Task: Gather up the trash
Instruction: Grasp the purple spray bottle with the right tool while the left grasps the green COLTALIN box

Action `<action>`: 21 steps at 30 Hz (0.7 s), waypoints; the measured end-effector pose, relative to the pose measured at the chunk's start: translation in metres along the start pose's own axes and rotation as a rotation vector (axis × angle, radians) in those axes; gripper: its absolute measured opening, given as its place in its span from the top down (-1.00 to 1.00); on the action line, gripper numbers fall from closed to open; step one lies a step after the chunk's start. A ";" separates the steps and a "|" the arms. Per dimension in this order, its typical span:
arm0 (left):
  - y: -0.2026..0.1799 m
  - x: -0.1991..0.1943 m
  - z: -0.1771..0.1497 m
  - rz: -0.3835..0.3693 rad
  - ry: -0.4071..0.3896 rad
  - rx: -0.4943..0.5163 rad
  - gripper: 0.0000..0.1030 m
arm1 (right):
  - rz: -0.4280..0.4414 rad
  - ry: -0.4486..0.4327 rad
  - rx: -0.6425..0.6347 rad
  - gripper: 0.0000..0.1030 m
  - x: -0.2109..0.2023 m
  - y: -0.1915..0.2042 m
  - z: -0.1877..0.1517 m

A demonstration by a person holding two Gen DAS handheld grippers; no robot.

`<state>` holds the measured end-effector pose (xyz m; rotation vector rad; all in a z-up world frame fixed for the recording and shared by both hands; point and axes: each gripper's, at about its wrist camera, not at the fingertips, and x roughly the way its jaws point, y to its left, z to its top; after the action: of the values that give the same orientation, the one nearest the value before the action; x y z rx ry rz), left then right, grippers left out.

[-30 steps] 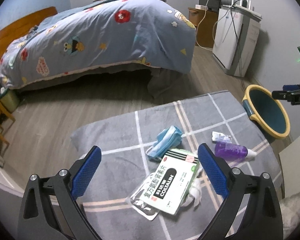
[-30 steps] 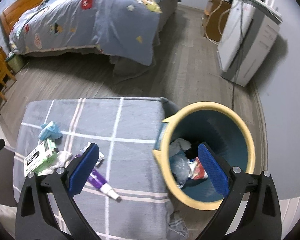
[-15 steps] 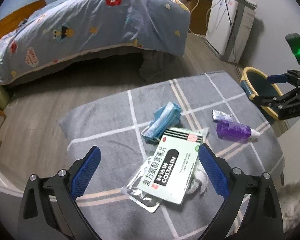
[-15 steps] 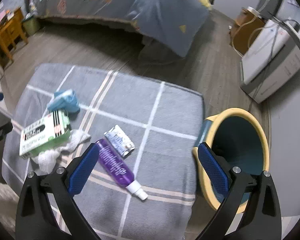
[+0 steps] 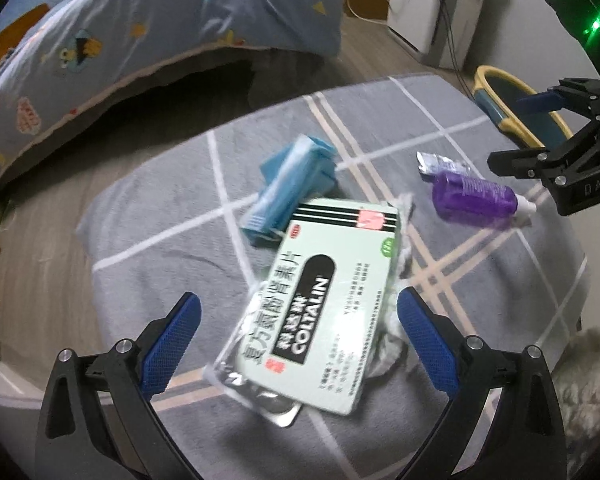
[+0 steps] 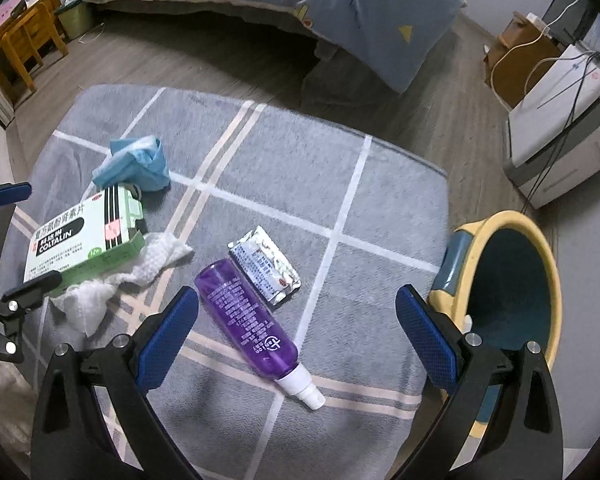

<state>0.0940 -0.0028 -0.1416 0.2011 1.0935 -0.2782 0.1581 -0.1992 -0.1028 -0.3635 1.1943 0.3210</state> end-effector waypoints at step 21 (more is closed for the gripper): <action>0.012 0.044 0.011 -0.088 0.110 -0.125 -0.89 | 0.131 0.100 -0.078 -0.39 0.040 0.016 -0.017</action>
<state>0.1262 0.0002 -0.1758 0.0579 1.2266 -0.2790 0.1506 -0.1905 -0.1479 -0.3730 1.3093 0.4681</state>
